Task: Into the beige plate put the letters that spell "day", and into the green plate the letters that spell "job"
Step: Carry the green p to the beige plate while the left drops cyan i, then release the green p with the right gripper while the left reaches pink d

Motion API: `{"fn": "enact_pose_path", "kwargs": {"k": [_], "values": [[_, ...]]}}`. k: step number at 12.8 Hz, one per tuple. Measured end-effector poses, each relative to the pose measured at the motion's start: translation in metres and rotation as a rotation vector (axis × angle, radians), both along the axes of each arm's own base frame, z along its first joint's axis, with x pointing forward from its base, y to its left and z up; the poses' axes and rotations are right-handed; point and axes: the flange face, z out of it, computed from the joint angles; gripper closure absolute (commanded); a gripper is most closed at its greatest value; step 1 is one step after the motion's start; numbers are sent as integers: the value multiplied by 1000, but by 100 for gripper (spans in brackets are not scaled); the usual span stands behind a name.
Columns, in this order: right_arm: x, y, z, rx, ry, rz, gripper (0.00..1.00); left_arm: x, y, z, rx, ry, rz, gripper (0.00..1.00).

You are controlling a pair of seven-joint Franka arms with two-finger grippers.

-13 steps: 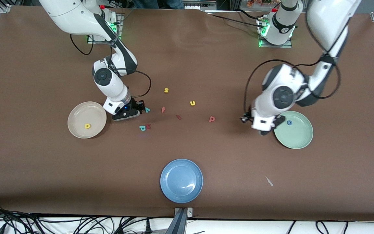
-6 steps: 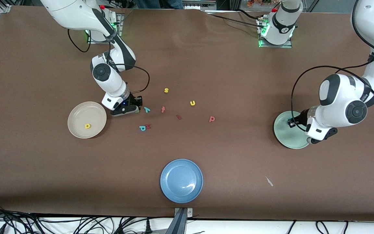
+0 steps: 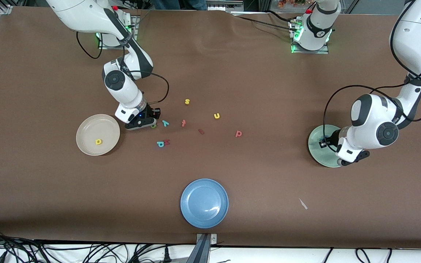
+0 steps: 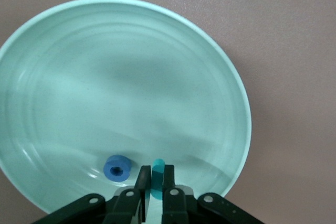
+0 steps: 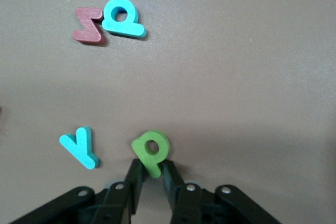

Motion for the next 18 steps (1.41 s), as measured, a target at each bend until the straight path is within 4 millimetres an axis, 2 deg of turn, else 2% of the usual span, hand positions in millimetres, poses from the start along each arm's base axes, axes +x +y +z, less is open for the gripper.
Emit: {"fn": "enact_pose_path", "kwargs": {"k": [3, 5, 7, 10, 12, 15, 16, 18], "values": [[-1, 0, 2, -1, 0, 0, 93, 5, -1, 8, 0, -17, 4, 0], [-1, -1, 3, -4, 3, 1, 94, 9, -14, 19, 4, -31, 50, 1], [0, -2, 11, -12, 10, 2, 94, 10, -60, 38, -4, -37, 136, 2], [5, -11, 40, -39, 21, 44, 94, -4, -155, 61, -9, -24, 269, 4], [14, -36, 59, -61, 31, 93, 94, -16, -206, 66, 17, -12, 367, 7], [34, -102, 77, -90, 18, 175, 94, -27, -258, 68, -5, -42, 424, 12], [39, -124, 78, -101, 16, 204, 94, -31, -274, 63, -24, -55, 430, 14], [46, -165, 79, -119, 13, 260, 91, -40, -303, 41, -31, -82, 418, 14]]}}
